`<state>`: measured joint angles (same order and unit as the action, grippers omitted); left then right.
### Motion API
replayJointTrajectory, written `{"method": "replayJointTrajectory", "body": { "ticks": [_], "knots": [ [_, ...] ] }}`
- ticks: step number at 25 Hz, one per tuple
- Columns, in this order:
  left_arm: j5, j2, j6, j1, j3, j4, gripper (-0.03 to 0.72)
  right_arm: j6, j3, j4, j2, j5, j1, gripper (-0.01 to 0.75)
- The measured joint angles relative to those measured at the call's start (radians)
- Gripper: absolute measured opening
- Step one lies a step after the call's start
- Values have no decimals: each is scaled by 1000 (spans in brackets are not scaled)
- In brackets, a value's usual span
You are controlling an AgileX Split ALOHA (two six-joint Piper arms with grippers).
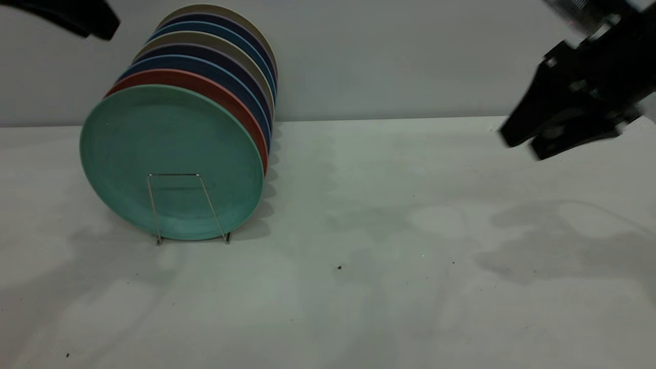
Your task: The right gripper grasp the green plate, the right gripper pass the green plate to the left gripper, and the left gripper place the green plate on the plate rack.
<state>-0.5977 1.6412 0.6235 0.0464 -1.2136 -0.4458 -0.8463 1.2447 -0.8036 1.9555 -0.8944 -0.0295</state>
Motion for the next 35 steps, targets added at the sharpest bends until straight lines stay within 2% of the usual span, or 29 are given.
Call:
{"method": "replayJointTrajectory", "body": {
  "ticks": [6,10,14,18,22,35],
  "knots": [
    [-101,-28,-324,0,0,203,461,335,6,367,-130,-28,0,552],
    [-192,-89,-521,0,0,373,470,520,6,581,-196,-141,0,552],
    [-303,-174,-618,0,0,482,470,619,6,698,-255,-277,0,552],
    [-393,-267,-629,0,2,514,470,636,4,711,-323,-310,0,552],
    [-410,-383,-629,0,51,519,470,638,-41,691,-442,-314,0,552],
    [-437,-897,-586,0,391,453,470,545,-321,557,-991,-337,0,552]
  ]
}}
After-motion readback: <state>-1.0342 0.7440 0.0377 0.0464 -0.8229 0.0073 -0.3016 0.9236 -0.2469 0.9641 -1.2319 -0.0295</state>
